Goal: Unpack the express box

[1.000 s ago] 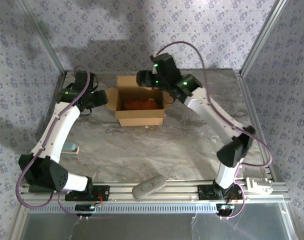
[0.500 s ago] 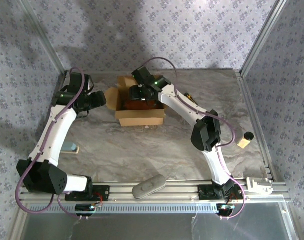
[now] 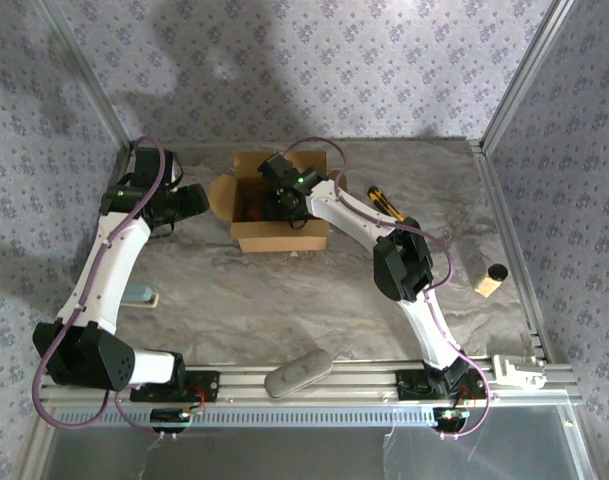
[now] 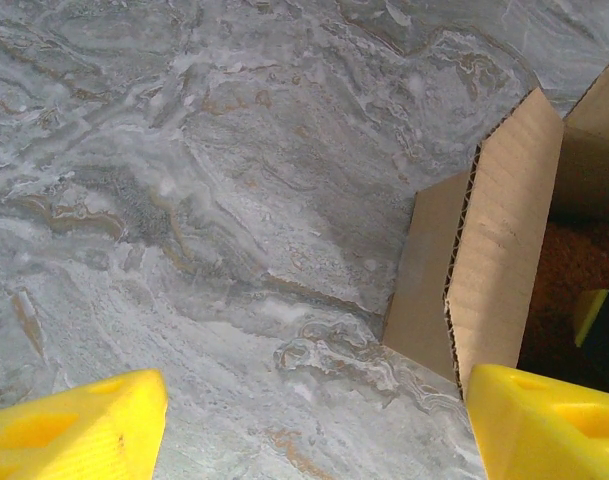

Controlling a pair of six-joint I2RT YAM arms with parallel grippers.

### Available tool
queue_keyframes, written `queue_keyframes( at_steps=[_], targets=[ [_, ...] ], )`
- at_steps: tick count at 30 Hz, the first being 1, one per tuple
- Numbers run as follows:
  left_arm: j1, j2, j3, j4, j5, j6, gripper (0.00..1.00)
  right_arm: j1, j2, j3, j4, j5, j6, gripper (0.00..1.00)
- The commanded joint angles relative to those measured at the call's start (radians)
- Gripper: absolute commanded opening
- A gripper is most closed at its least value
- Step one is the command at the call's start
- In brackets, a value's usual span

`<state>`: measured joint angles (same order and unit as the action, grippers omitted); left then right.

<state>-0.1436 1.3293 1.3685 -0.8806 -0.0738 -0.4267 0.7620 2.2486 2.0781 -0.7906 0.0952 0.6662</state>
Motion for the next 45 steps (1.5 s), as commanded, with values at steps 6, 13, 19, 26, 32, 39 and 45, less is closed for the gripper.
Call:
queue_keyframes(
  at_steps=[6, 13, 19, 26, 32, 39, 45],
  targets=[
    [0.009, -0.010, -0.010, -0.011, 0.017, 0.005, 0.79, 0.014, 0.063, -0.076, 0.033, 0.022, 0.048, 0.72],
    [0.010, -0.015, -0.020, -0.014, 0.015, 0.000, 0.79, 0.025, 0.078, -0.141, 0.076, 0.031, 0.068, 0.68],
    [0.009, -0.022, -0.036, -0.012, 0.013, -0.008, 0.79, 0.034, 0.071, -0.172, 0.084, 0.041, 0.071, 0.09],
    [0.010, -0.035, -0.043, -0.011, 0.008, -0.012, 0.79, 0.035, 0.011, -0.186, 0.094, 0.049, 0.074, 0.00],
    [0.010, -0.044, -0.041, -0.009, 0.006, -0.018, 0.79, 0.036, -0.060, -0.153, 0.096, 0.059, 0.063, 0.00],
    [0.009, -0.048, -0.052, -0.008, 0.005, -0.020, 0.79, 0.035, -0.123, -0.113, 0.106, 0.082, 0.051, 0.00],
    [0.010, -0.051, -0.070, -0.003, 0.000, -0.024, 0.79, 0.035, -0.164, -0.104, 0.121, 0.110, 0.030, 0.00]
  ],
)
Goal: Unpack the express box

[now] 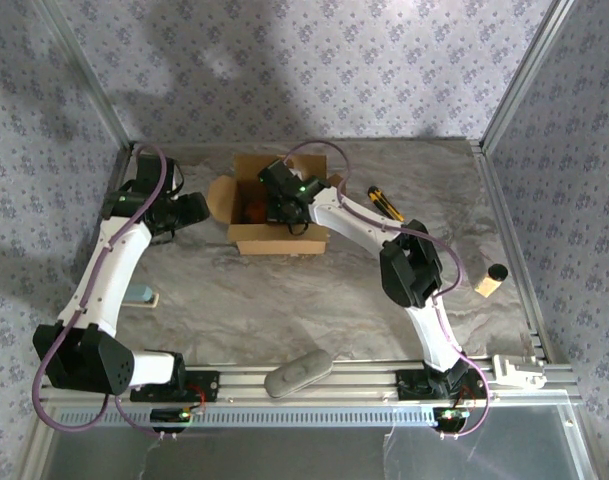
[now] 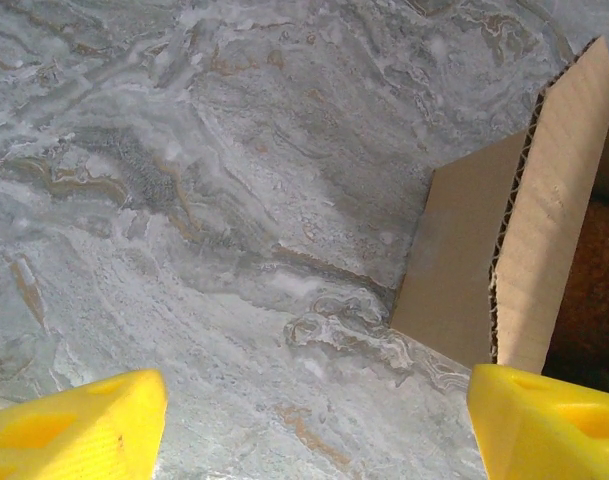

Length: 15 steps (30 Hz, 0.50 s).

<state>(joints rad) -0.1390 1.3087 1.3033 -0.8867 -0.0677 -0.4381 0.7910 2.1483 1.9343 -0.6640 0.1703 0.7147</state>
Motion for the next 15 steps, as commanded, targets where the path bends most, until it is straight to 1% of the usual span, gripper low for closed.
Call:
queue_keyframes(
  at_steps=[1, 15],
  targets=[
    [0.005, -0.031, -0.007, 0.005, -0.005, -0.014, 0.79, 0.005, -0.068, 0.041, -0.004, 0.037, -0.020, 0.00],
    [0.005, -0.033, -0.016, 0.017, -0.009, -0.027, 0.79, -0.002, -0.128, 0.137, -0.006, 0.043, -0.068, 0.00]
  ],
)
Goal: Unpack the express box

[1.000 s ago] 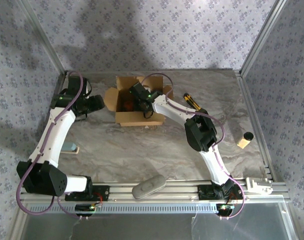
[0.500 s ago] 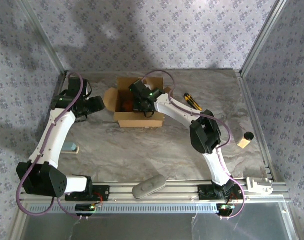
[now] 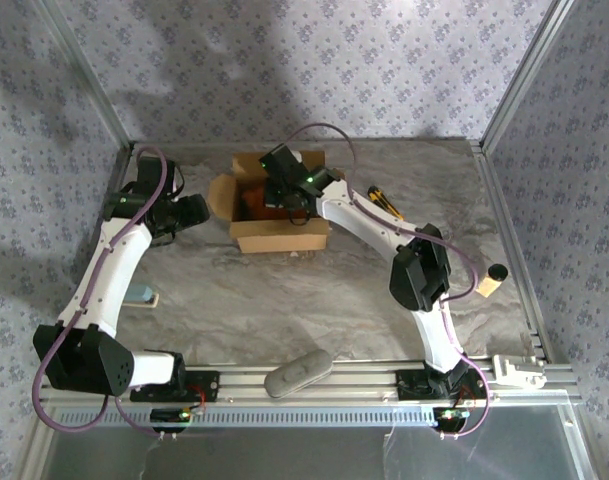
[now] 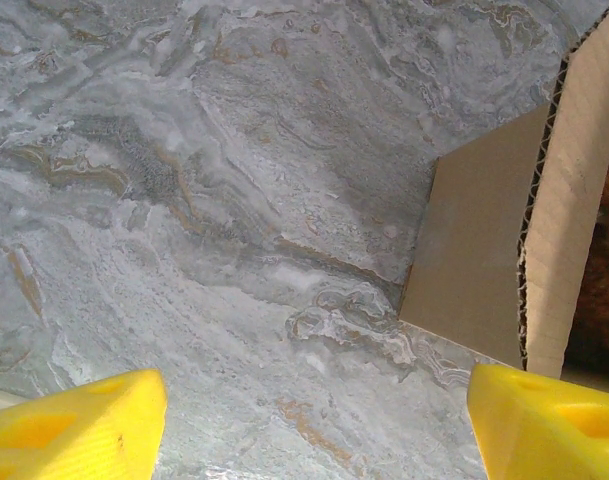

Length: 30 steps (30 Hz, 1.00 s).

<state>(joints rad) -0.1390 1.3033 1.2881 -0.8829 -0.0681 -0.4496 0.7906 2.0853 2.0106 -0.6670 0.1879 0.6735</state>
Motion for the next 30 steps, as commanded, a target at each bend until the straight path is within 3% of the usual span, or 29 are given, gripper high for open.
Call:
queue_keyframes(
  at_steps=[1, 16, 30],
  targets=[
    [0.006, -0.027, -0.001, 0.013, -0.009, -0.014, 0.79, -0.001, -0.069, 0.066, -0.003, 0.025, -0.031, 0.00],
    [0.004, -0.032, 0.010, 0.014, -0.016, -0.021, 0.79, 0.001, -0.150, 0.136, -0.011, 0.014, -0.082, 0.00],
    [0.005, -0.032, 0.056, -0.017, -0.033, -0.012, 0.80, 0.050, -0.307, 0.090, -0.025, 0.000, -0.150, 0.00]
  ],
)
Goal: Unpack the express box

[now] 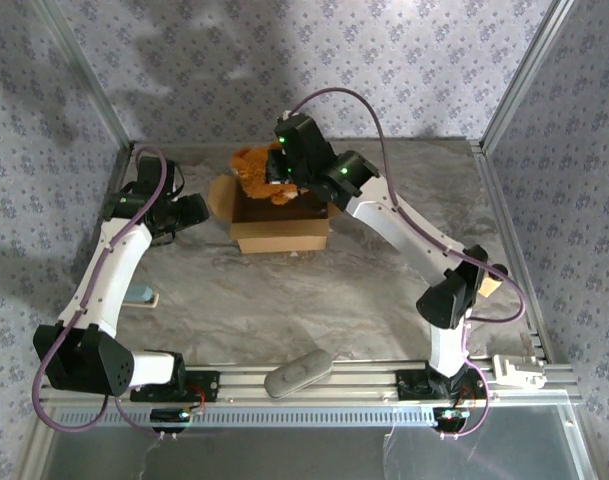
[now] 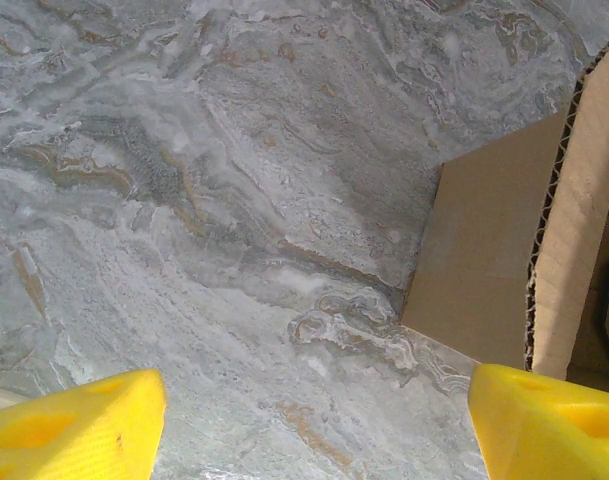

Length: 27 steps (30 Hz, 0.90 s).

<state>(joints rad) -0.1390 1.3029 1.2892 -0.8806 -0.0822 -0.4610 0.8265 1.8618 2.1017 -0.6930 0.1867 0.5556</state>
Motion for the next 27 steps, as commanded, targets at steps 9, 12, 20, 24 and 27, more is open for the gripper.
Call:
queue_keyframes(
  at_steps=[9, 12, 20, 24, 27],
  targets=[
    [0.005, -0.044, 0.080, -0.038, -0.018, -0.026, 0.79, 0.081, -0.233, -0.130, -0.002, -0.009, -0.048, 0.00],
    [0.005, -0.058, 0.090, -0.056, -0.019, -0.037, 0.80, 0.112, -0.296, -0.208, 0.004, -0.002, -0.046, 0.00],
    [0.006, -0.134, 0.071, -0.093, -0.025, -0.063, 0.80, 0.208, -0.513, -0.500, 0.051, 0.052, 0.022, 0.00],
    [0.005, -0.180, 0.043, -0.111, -0.033, -0.080, 0.80, 0.255, -0.615, -0.641, 0.054, 0.083, 0.064, 0.00],
    [0.005, -0.218, 0.007, -0.113, -0.031, -0.109, 0.80, 0.279, -0.688, -0.767, 0.084, 0.091, 0.116, 0.00]
  ],
)
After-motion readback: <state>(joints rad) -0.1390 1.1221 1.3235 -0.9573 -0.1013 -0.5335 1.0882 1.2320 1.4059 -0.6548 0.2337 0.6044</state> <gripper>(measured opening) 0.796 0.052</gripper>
